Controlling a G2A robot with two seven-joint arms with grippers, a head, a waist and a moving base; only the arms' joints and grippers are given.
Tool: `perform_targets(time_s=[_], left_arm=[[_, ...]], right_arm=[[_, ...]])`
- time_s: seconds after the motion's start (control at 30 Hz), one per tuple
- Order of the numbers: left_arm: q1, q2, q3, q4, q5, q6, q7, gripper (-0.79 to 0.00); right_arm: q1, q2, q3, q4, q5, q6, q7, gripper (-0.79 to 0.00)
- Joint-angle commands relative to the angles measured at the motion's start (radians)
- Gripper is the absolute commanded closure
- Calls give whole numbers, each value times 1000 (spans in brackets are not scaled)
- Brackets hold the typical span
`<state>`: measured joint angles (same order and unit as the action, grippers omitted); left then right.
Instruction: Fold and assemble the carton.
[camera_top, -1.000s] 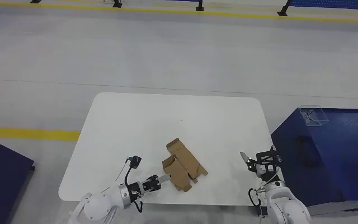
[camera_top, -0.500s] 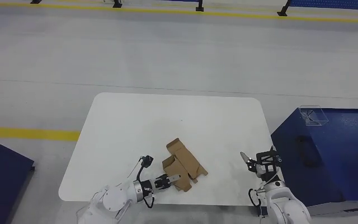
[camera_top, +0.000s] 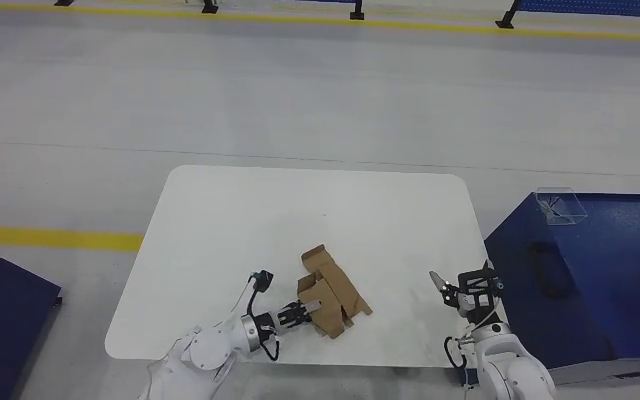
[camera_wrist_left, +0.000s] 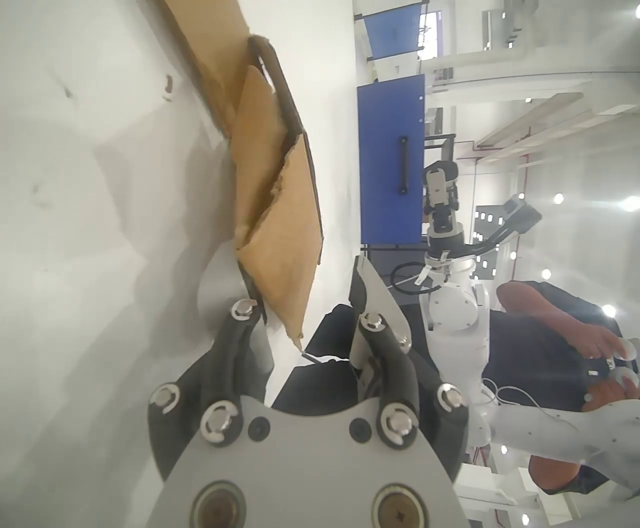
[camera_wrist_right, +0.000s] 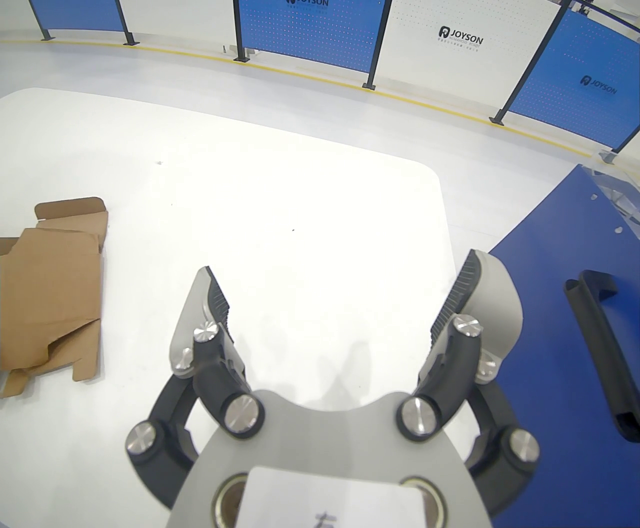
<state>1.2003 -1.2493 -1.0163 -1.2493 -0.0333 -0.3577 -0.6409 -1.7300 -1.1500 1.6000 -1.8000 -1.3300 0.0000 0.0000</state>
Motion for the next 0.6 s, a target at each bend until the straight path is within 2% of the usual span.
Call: perform_targets(time_s=[0.0, 0.2, 0.5, 0.57], left_arm=[[18, 4, -17, -22, -27, -36, -6, 0], [71, 20, -74, -90, -106, -86, -54, 0], [71, 20, -74, -90, -106, -86, -54, 0], [81, 22, -74, -110, -108, -81, -66, 0]], right_arm=[[0, 0, 0, 0, 0, 0, 0, -785], [0, 0, 0, 0, 0, 0, 0, -785], [0, 0, 0, 0, 0, 0, 0, -785], [0, 1, 11, -13, 40, -45, 19, -785]])
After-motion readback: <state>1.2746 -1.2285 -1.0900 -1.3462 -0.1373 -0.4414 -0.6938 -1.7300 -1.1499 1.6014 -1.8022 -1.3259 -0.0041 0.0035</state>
